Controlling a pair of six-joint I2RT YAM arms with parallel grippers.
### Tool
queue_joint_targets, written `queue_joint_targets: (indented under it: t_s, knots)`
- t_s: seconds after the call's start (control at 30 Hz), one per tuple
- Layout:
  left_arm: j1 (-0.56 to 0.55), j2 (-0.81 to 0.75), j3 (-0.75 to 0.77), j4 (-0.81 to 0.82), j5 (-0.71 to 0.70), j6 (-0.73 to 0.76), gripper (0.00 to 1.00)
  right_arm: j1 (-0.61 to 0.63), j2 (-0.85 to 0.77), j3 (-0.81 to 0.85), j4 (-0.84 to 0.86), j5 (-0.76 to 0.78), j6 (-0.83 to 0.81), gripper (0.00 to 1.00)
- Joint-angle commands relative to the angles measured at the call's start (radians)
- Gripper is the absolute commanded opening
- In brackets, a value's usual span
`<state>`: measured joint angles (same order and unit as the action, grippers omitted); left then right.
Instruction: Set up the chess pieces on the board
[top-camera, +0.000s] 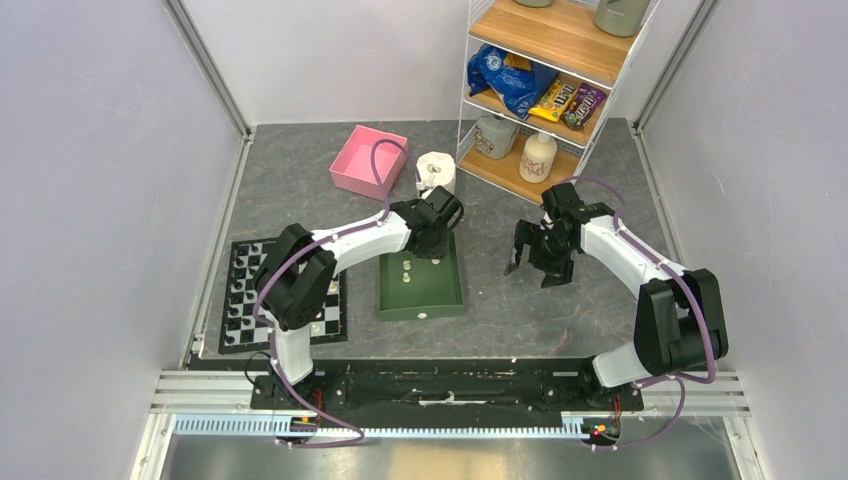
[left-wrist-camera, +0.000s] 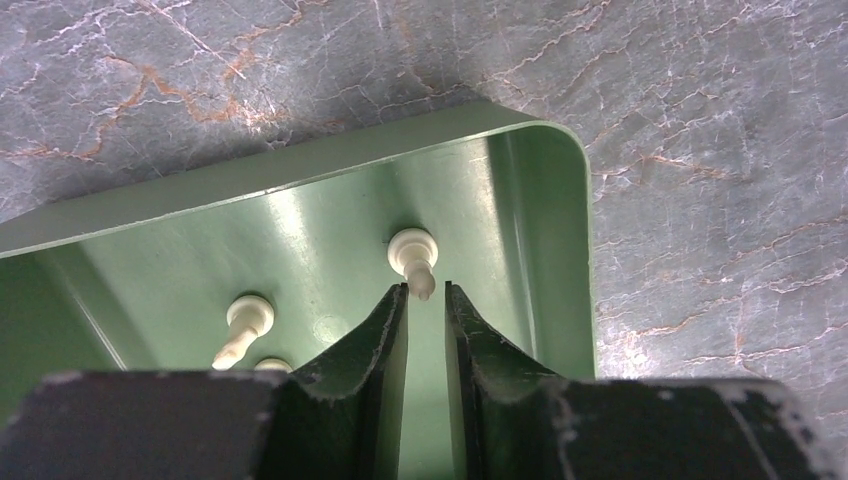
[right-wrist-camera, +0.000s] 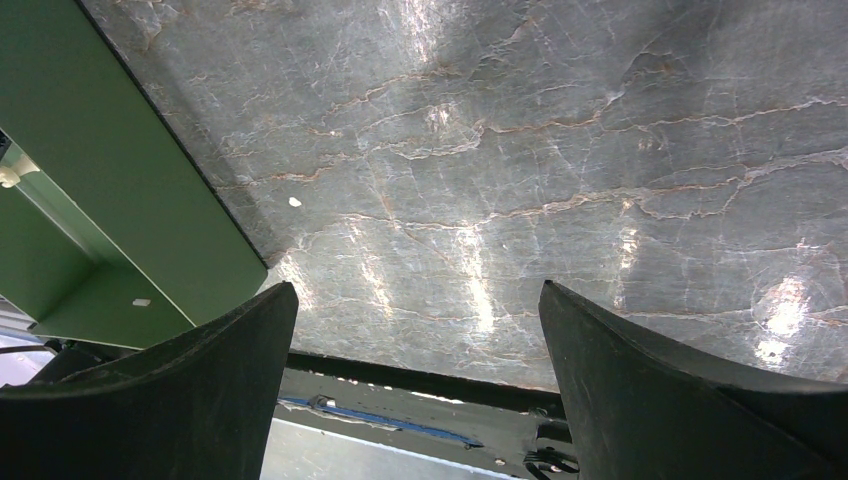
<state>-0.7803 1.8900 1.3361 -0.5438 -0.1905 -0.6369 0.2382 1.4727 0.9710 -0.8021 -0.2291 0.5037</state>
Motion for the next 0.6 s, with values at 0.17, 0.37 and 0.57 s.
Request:
queue_joint_targets:
  t_s: [0.17,0.37,0.57]
  knots:
    - [0.000,0.006,0.041,0.007,-0.030,-0.015,0.17,-0.003,-0.005,0.000,0.006,0.008,-0.015,0.99]
    - [-0.002,-0.023,0.030,-0.006,-0.056,-0.014,0.02,-0.004,-0.006,0.004,0.004,0.007,-0.013,0.99]
    - [0.000,-0.167,-0.011,-0.028,-0.097,-0.007,0.02,-0.004,-0.002,0.005,0.006,0.005,-0.009,0.99]
